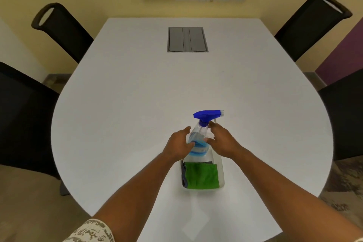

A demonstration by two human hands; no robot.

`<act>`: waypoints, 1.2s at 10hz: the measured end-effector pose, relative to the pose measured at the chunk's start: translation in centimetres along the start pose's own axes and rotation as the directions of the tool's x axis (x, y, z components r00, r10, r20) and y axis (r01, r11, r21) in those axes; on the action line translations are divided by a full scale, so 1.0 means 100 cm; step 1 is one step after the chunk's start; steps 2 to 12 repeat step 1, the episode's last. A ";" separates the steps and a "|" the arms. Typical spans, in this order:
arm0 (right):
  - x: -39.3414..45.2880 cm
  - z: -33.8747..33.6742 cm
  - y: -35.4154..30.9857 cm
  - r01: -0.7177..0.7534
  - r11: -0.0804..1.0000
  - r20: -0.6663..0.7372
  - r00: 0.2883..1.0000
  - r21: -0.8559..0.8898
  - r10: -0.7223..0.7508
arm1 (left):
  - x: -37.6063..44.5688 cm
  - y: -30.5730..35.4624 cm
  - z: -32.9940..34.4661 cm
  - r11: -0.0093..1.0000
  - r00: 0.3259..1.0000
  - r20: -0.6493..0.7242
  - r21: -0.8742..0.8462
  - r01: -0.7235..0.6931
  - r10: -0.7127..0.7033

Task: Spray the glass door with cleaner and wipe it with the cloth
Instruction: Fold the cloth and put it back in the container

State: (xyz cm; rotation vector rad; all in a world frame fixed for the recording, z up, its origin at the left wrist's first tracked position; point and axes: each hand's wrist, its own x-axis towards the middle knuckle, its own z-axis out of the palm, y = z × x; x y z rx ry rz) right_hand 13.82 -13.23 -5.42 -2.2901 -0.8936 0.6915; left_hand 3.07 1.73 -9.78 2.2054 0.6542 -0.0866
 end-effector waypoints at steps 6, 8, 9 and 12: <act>0.007 -0.016 0.007 -0.057 0.990 -0.135 0.990 -0.127 0.040 | 0.001 0.007 -0.016 0.997 1.000 -0.003 0.076 -0.011 0.012; 0.007 -0.016 0.007 -0.057 0.990 -0.135 0.990 -0.127 0.040 | 0.001 0.007 -0.016 0.997 1.000 -0.003 0.076 -0.011 0.012; 0.007 -0.016 0.007 -0.057 0.990 -0.135 0.990 -0.127 0.040 | 0.001 0.007 -0.016 0.997 1.000 -0.003 0.076 -0.011 0.012; 0.007 -0.016 0.007 -0.057 0.990 -0.135 0.990 -0.127 0.040 | 0.001 0.007 -0.016 0.997 1.000 -0.003 0.076 -0.011 0.012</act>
